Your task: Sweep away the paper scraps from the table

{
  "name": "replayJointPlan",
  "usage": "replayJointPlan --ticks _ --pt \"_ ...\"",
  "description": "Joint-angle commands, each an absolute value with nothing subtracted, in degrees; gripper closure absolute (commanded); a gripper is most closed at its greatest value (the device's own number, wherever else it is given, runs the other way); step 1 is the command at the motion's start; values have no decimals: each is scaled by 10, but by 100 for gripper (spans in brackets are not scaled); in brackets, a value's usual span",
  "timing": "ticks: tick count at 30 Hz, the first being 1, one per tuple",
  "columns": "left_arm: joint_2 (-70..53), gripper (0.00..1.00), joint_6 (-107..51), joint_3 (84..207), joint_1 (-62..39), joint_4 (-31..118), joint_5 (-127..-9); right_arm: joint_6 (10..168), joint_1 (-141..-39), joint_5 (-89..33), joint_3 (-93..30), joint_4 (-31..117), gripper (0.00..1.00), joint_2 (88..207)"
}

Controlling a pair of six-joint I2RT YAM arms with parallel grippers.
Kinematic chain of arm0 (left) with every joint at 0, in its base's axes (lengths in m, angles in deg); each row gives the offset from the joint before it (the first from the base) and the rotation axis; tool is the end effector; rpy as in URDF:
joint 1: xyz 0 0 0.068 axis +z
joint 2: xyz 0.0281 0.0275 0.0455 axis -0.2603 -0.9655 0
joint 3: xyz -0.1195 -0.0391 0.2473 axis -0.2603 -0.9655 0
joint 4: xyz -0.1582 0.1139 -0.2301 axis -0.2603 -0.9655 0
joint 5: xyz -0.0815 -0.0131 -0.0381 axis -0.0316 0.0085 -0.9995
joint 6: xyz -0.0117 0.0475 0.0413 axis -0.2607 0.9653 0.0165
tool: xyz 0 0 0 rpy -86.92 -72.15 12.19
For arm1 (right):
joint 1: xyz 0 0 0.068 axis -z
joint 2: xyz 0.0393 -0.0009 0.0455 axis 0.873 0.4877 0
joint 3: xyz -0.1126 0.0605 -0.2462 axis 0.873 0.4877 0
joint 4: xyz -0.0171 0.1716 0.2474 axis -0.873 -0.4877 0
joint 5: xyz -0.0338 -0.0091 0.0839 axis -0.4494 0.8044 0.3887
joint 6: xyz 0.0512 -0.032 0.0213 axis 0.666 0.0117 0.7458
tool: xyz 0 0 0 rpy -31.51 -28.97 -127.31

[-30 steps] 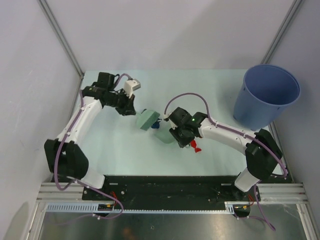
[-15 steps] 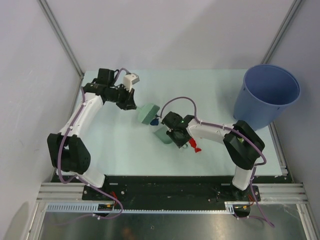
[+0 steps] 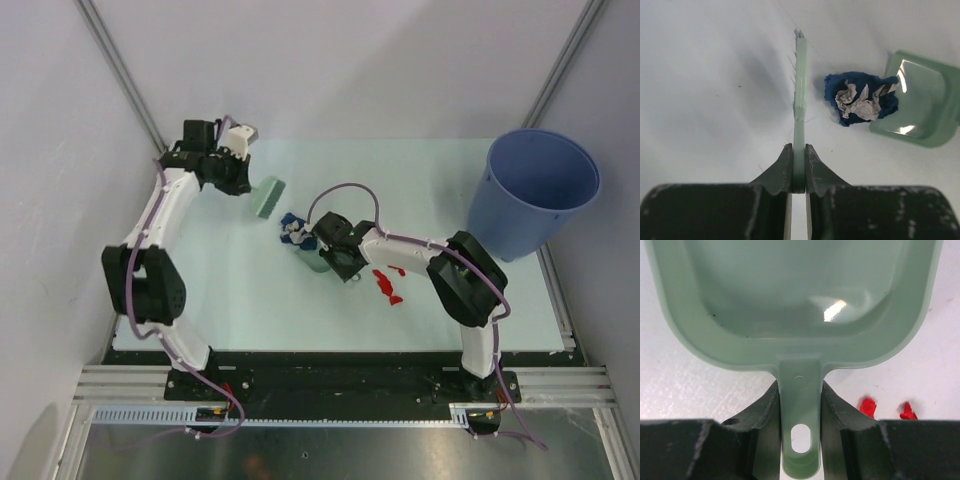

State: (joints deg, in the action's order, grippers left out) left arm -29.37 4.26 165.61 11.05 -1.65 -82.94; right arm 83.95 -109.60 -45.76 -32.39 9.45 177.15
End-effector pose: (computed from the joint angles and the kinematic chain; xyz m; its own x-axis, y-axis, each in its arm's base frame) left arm 0.4192 -0.0493 0.3328 -0.5710 0.3626 -0.7366 0.5663 0.8235 -0.0336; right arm 0.2917 0.3200 0.1399 -0.6310 -0.6787 -0.3759 -0.6822 0.7161 -0.1476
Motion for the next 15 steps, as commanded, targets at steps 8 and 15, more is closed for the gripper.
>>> replayJointPlan --ticks 8,15 --pt "-294 100 57 1599 31 -9 -952 808 -1099 -448 -392 120 100 1816" --pt "-181 100 87 1546 32 -21 -920 814 -1098 -454 -382 119 100 1777"
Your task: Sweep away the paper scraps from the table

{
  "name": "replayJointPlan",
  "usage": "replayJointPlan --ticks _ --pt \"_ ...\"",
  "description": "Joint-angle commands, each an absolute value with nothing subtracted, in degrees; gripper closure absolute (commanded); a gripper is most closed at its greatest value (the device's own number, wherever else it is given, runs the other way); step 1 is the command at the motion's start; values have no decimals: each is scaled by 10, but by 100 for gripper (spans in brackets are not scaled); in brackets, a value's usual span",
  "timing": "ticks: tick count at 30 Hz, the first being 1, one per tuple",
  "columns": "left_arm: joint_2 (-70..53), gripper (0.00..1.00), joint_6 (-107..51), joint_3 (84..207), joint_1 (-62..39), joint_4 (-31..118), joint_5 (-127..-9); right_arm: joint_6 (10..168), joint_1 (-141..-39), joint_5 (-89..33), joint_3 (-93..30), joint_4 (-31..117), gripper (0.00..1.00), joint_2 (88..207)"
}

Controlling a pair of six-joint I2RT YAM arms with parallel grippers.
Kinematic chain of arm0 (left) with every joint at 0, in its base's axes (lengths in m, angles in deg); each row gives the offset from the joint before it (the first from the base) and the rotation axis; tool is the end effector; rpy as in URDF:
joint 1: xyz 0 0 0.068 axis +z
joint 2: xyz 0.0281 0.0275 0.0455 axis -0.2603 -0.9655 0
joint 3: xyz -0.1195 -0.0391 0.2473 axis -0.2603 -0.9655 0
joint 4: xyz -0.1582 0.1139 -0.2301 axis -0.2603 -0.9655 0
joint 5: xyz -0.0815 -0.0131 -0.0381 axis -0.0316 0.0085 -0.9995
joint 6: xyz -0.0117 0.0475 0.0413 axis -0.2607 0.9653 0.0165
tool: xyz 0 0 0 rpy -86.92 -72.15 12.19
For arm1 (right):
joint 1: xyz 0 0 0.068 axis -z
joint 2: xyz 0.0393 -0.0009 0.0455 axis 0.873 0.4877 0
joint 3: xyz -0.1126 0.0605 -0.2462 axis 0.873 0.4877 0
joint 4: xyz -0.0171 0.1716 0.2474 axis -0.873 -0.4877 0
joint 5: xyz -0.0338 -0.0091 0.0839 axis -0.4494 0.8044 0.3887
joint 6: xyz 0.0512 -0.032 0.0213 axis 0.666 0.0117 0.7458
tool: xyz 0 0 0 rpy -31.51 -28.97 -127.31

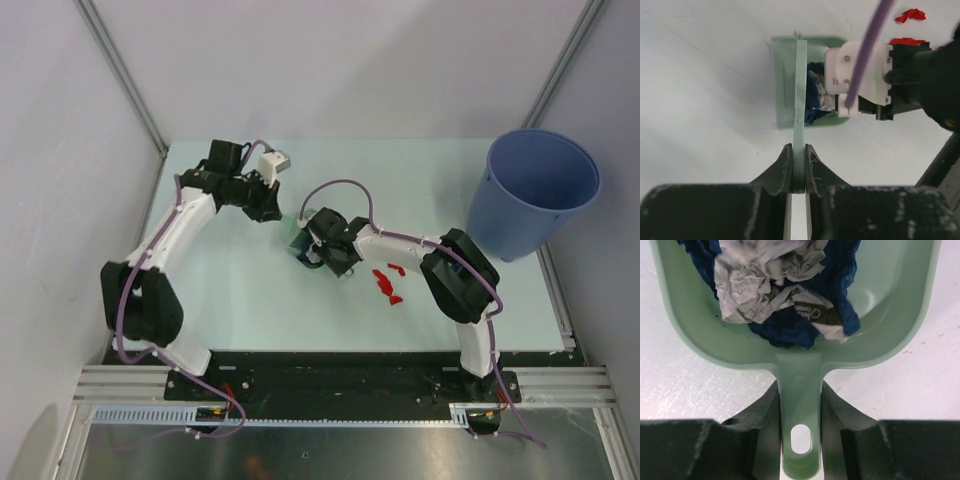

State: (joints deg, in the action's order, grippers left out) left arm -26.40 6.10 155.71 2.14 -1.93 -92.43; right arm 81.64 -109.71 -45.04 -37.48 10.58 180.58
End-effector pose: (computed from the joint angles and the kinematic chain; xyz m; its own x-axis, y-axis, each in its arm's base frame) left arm 0.3804 -0.1150 0.2923 -0.5465 0.4536 -0.7040 0.7582 0.6249 -0.1860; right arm 0.3060 0.3387 0.1439 -0.5890 -0.6937 -0.4145 -0.7082 0.6902 -0.1487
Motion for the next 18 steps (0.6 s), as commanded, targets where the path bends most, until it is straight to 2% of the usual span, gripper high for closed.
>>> replayJointPlan --ticks 1,12,18 --pt "-171 100 89 1544 33 -21 -903 816 -1098 -454 -378 119 100 1769" --pt "-101 100 87 1586 46 -21 -791 807 -1106 -452 -339 85 100 1652" --pt "-80 100 81 1597 88 -21 -796 790 -1092 -476 -344 44 100 1556"
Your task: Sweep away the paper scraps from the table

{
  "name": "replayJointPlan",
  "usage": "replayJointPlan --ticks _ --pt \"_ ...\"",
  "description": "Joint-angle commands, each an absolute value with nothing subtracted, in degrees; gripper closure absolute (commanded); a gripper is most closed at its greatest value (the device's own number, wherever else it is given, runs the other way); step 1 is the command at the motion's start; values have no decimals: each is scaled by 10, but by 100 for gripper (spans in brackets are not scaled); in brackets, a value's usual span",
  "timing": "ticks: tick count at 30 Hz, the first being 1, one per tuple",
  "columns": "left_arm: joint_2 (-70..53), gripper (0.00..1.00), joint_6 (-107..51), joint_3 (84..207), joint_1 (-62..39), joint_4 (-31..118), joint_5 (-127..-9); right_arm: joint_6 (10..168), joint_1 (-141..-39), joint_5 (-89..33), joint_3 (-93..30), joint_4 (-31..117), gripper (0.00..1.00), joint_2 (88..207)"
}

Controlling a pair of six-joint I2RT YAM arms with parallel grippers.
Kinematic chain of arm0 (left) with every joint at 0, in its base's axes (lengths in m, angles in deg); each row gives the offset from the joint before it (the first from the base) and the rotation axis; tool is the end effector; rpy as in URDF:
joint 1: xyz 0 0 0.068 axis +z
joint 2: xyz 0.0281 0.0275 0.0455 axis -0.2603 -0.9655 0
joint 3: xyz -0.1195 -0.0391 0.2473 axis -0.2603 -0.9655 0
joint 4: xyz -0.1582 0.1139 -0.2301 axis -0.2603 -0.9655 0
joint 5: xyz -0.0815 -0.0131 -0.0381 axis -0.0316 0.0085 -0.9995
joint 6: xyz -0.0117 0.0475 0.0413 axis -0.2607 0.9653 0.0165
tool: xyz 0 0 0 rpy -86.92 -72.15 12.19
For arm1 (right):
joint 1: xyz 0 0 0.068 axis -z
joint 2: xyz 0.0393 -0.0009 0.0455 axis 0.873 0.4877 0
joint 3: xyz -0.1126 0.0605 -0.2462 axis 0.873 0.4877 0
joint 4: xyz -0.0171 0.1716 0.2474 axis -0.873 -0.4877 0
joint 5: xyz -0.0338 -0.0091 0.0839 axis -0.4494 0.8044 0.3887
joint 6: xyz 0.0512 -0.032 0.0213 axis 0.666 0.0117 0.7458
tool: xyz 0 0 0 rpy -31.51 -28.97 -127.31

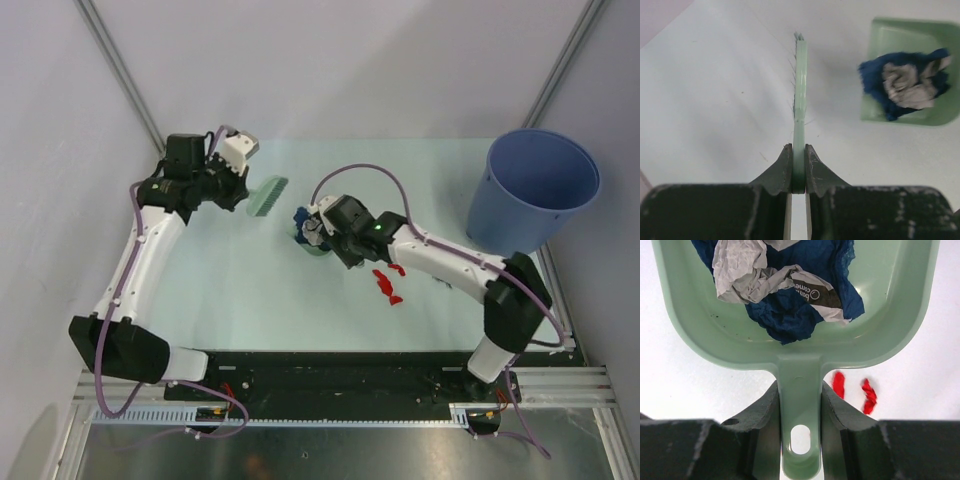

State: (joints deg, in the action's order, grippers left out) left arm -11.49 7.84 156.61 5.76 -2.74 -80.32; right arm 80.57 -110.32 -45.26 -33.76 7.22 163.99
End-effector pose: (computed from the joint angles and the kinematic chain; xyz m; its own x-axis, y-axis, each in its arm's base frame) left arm 0.3330 -0.0724 0.3847 -0.4024 0.4528 -0.7956 0.6384 0.7617 0.1106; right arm 0.2761 0.3108 0.2390 -0.5159 -0.6514 -0.5564 -0.7080 0.6899 -0.1512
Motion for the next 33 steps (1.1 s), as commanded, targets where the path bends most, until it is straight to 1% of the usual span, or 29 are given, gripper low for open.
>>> replayJointPlan --ticks 1,6,7,10,11,12,13,14,16,18,19,20,21,23,24,26,27,31,33 --pt "-77 100 81 1598 92 -21 -796 791 -1077 -477 -347 25 100 1544" --pt "-63 100 88 1588 103 -22 -795 794 -991 -492 -381 -35 100 1468" --pt "-62 100 88 1584 103 -21 -798 794 -951 -499 -398 -54 100 1444" --pt "-57 100 88 1573 104 -20 -804 784 -880 -519 -431 -90 100 1415" --pt "-57 100 88 1567 104 -21 -809 781 -825 -534 -457 -97 100 1402" --pt "-56 100 87 1566 104 -21 -810 776 -798 -546 -469 -109 100 1397" --pt "-56 100 87 1566 104 -21 -811 763 -772 -556 -478 -111 100 1391" --pt "-56 100 86 1562 103 -21 -813 757 -708 -562 -492 -112 100 1381" --pt "-52 100 85 1559 104 -21 -819 735 -654 -570 -495 -98 100 1369" --pt "-51 100 85 1555 103 -21 -832 673 -613 -629 -468 -57 100 1345" --pt "-50 100 85 1554 103 -21 -835 646 -612 -655 -453 -35 100 1336" --pt "-51 100 86 1552 103 -21 -839 577 -598 -705 -437 -9 100 1326" --pt "-51 100 87 1551 103 -21 -847 542 -594 -721 -402 35 100 1311" --pt "-54 100 89 1545 104 -21 -854 468 -593 -758 -378 69 100 1300" --pt "-55 100 90 1544 103 -21 -864 403 -587 -772 -366 101 100 1296" --pt "-55 100 96 1531 103 -20 -874 342 -577 -806 -363 118 100 1301" --pt "-54 100 97 1528 103 -21 -880 275 -571 -818 -361 142 100 1304" --pt "-47 100 115 1506 104 -20 -909 149 -556 -870 -351 167 100 1346" --pt "-41 100 125 1498 104 -19 -913 127 -561 -882 -352 135 100 1361"
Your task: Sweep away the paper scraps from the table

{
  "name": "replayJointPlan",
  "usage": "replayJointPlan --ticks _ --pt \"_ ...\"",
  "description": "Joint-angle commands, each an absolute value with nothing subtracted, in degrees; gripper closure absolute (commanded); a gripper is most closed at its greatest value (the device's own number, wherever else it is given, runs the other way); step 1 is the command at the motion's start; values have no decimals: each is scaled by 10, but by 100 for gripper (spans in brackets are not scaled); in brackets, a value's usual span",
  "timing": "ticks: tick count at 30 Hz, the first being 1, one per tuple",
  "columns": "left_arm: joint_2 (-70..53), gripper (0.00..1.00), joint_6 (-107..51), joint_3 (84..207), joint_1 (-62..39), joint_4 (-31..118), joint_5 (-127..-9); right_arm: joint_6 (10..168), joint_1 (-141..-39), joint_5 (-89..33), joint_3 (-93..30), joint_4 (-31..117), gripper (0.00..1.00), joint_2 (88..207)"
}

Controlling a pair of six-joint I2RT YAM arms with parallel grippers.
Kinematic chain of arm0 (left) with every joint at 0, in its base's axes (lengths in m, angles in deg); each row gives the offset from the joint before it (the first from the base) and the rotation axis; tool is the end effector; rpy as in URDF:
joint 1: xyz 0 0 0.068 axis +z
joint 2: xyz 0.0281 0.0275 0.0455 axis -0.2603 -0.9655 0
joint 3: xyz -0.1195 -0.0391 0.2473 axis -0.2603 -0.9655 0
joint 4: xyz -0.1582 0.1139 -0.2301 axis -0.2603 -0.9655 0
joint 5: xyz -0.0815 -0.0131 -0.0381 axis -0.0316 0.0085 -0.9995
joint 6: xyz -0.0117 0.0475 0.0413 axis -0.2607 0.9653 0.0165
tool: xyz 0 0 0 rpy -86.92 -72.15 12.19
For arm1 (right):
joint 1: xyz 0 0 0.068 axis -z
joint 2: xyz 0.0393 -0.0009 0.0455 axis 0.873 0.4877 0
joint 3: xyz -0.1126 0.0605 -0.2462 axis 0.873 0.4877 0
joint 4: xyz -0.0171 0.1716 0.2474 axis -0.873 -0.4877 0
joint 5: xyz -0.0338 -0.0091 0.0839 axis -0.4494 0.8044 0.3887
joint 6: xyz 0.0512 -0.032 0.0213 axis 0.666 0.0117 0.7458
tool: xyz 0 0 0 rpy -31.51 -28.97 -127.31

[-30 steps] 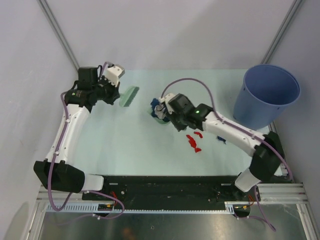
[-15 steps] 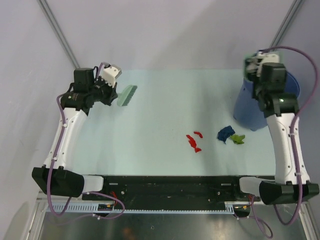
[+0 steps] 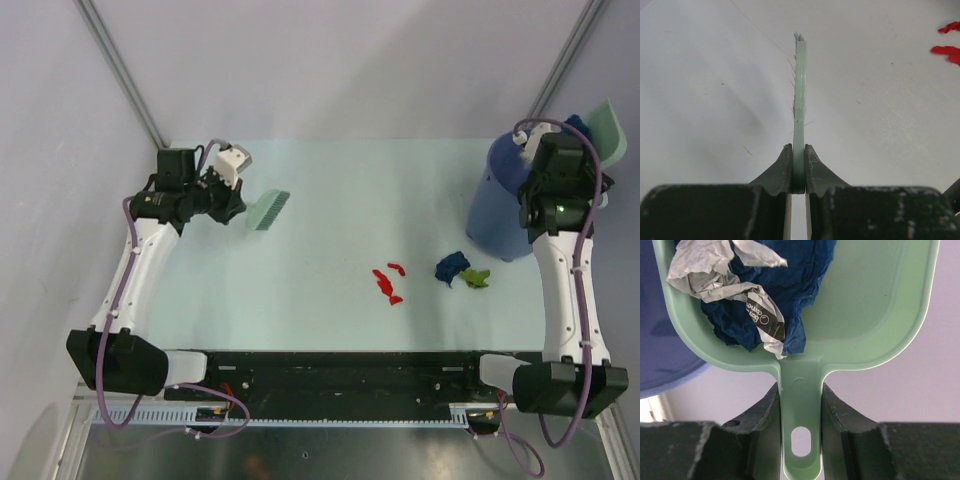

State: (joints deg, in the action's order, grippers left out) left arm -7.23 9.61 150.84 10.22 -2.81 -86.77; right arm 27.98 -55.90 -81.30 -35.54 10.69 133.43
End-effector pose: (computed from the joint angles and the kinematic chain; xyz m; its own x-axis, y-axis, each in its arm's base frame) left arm 0.3161 -0.0496 0.3715 -0.4080 0.4242 -0.8085 0.6601 0.7488 0.0598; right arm 0.2801 -0.0596 0.4463 -0.7892 -0.5055 -0.3488 0.1449 0.3985 -0.9056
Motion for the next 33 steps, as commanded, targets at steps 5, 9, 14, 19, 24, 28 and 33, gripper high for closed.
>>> replayJointPlan --ticks 5,9,14,19,24,28,33 --pt "-35 100 145 1482 104 -18 -937 105 -569 -891 -351 104 100 1376" --pt "-41 100 150 1478 104 -16 -945 102 -572 -906 -344 104 100 1374" --pt "-48 100 149 1479 103 -15 -954 -36 -590 -914 -283 257 100 1348" --pt "-45 100 146 1481 103 -15 -966 -65 -603 -849 -264 141 100 1330" --pt "-48 100 152 1478 103 -14 -964 -50 -592 -855 -262 176 100 1325" --pt "-51 100 153 1475 104 -14 -964 -52 -586 -882 -262 249 100 1328" --pt "-52 100 150 1473 103 -13 -963 -50 -577 -901 -262 337 100 1326"
